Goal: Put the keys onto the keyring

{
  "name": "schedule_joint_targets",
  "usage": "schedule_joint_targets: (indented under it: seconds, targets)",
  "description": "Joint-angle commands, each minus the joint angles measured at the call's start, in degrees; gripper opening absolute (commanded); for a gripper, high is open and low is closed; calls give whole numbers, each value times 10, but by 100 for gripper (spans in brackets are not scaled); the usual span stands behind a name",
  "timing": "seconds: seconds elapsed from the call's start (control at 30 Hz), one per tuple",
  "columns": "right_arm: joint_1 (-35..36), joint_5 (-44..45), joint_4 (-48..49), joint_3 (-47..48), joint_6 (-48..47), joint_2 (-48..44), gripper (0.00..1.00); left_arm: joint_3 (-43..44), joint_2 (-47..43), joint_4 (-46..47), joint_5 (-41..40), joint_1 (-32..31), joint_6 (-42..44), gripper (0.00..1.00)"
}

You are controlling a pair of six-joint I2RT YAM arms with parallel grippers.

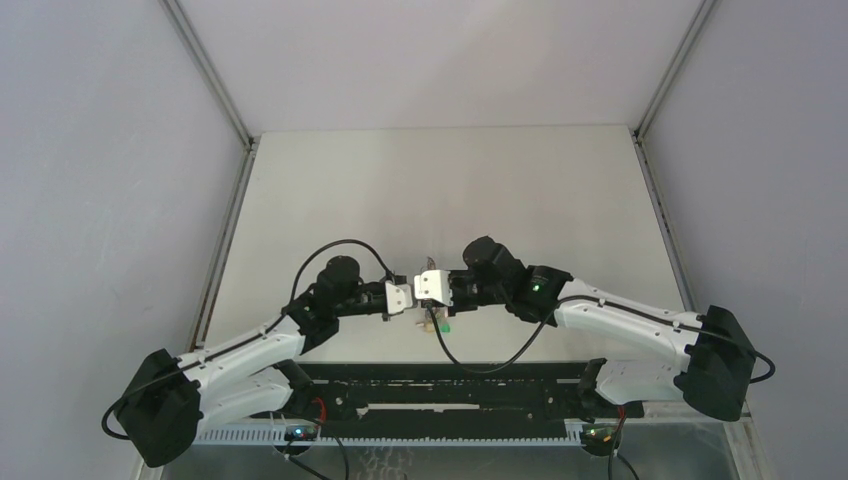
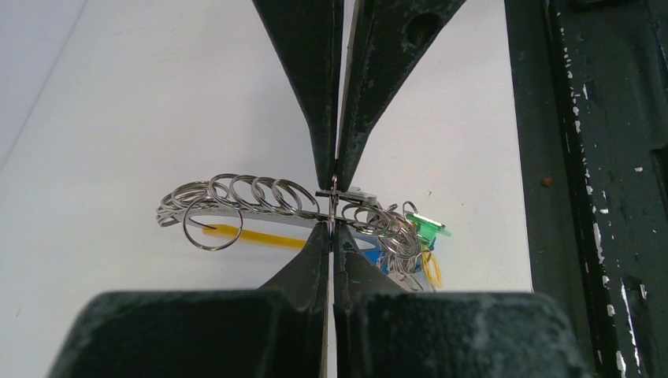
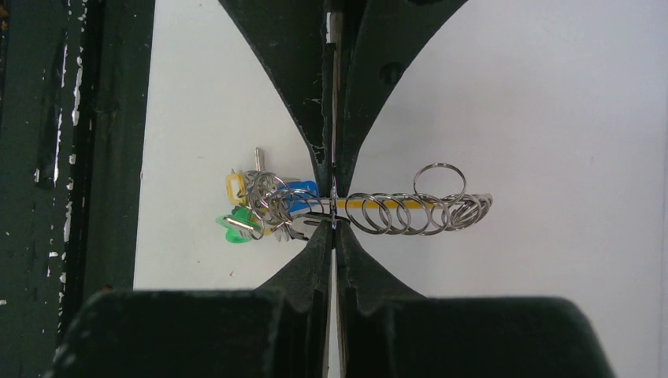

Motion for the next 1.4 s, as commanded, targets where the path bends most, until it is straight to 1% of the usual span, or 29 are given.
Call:
schedule_joint_targets:
  seconds: [0.0, 0.53, 0.8, 0.9, 1.07, 1.37]
  targets:
    - [3, -25, 32, 33, 4, 6, 0, -9, -18, 67, 13, -10, -2, 0]
    - [9, -39, 46, 37, 4, 16, 0, -6, -14, 65, -4, -14, -6, 0]
    - [13, -26, 48, 37, 4, 15, 0, -7, -14, 64, -15, -15, -6, 0]
    - [9, -26, 36, 37, 4, 4, 10, -10, -18, 68, -20, -15, -5, 0]
    - [2, -29, 28, 26, 7, -19, 20, -16, -24, 74, -23, -15, -7, 0]
    - [-21, -33, 22, -2, 14, -67, 21, -18, -27, 75, -29, -15, -5, 0]
